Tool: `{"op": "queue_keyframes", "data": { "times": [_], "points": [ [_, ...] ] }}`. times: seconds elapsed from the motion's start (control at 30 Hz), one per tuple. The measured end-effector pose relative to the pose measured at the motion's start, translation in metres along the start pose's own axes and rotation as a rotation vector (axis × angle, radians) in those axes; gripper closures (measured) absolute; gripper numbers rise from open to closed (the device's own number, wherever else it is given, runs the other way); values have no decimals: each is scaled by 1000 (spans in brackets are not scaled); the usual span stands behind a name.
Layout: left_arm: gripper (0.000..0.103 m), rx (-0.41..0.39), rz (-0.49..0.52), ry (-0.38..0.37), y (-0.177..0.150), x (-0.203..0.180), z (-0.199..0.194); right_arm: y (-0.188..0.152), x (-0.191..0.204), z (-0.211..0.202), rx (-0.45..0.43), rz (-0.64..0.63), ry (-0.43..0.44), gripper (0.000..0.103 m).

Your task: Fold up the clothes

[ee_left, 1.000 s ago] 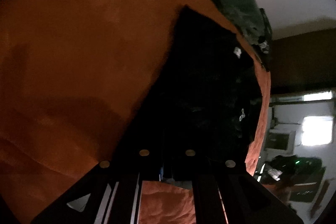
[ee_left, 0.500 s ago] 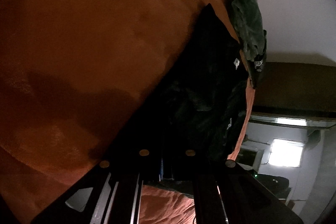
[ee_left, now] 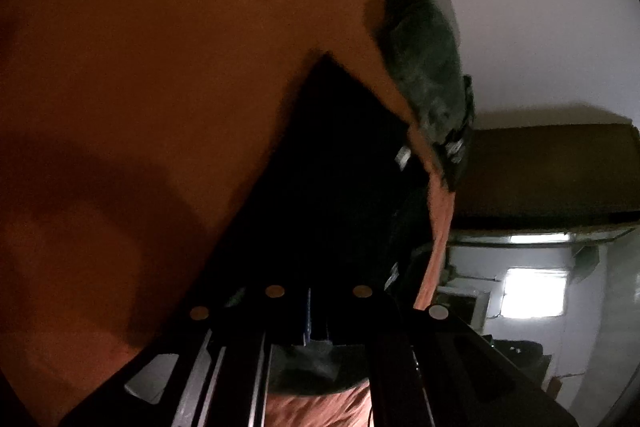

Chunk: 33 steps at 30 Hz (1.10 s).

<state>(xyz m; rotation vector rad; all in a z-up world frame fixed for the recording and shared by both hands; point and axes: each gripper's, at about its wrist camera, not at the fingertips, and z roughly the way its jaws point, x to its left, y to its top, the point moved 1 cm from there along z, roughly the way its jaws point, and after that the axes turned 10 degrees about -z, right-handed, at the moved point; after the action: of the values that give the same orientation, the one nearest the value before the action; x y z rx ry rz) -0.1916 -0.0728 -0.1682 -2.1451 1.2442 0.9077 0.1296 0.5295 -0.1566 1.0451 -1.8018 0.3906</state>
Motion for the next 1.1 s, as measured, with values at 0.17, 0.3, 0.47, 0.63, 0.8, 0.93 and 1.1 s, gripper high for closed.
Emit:
{"op": "queue_keyframes", "data": {
  "times": [0.17,0.3,0.47,0.63,0.8,0.93,1.1],
  "points": [
    [98,-62,46,-33,53,-62,28,80,11,9,-125,-24,39,99],
    [98,-114,34,-3,97,-87,60,144,10,43,-180,-35,44,99],
    [83,-202,-100,30,144,-82,93,198,-35,96,-158,50,-56,51],
    [63,-201,-133,40,159,-71,96,192,-77,91,-181,183,-80,34],
    [56,-178,-82,45,169,-75,81,149,-70,60,-102,27,-184,34],
    [50,-126,21,62,126,-69,53,90,-55,32,-78,-77,-213,34],
    [45,-52,198,223,27,-15,38,-1,-42,33,4,-270,-292,34]
  ]
}}
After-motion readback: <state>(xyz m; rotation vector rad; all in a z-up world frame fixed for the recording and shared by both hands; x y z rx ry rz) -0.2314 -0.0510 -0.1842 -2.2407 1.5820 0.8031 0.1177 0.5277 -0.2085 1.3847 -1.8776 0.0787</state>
